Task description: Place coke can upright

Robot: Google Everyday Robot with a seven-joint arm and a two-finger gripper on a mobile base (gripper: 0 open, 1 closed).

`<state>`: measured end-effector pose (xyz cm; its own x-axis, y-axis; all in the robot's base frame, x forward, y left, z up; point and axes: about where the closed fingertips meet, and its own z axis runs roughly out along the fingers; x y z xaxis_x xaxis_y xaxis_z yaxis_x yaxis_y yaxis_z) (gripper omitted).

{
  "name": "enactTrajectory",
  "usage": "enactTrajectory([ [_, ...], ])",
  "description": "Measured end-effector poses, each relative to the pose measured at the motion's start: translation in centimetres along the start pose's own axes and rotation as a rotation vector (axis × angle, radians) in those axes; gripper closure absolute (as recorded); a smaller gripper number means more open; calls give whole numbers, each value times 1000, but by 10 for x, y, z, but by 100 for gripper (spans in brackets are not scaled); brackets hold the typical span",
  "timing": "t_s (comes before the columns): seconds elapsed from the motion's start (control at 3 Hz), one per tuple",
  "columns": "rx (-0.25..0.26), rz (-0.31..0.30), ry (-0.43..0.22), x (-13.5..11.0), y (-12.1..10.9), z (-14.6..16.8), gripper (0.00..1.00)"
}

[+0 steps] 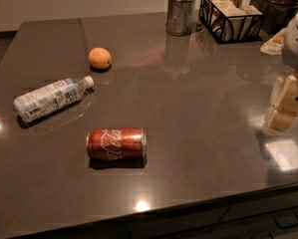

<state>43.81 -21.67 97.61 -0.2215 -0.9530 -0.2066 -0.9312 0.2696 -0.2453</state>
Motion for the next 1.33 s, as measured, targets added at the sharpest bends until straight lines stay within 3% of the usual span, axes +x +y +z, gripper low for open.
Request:
enactTrajectory([
  [0.33, 0, 0, 0, 0, 0, 0, 0],
  [0.67, -29, -12, -15, -26, 3, 8, 0],
  [1.33, -112, -66, -24, -107, 20, 46, 0],
])
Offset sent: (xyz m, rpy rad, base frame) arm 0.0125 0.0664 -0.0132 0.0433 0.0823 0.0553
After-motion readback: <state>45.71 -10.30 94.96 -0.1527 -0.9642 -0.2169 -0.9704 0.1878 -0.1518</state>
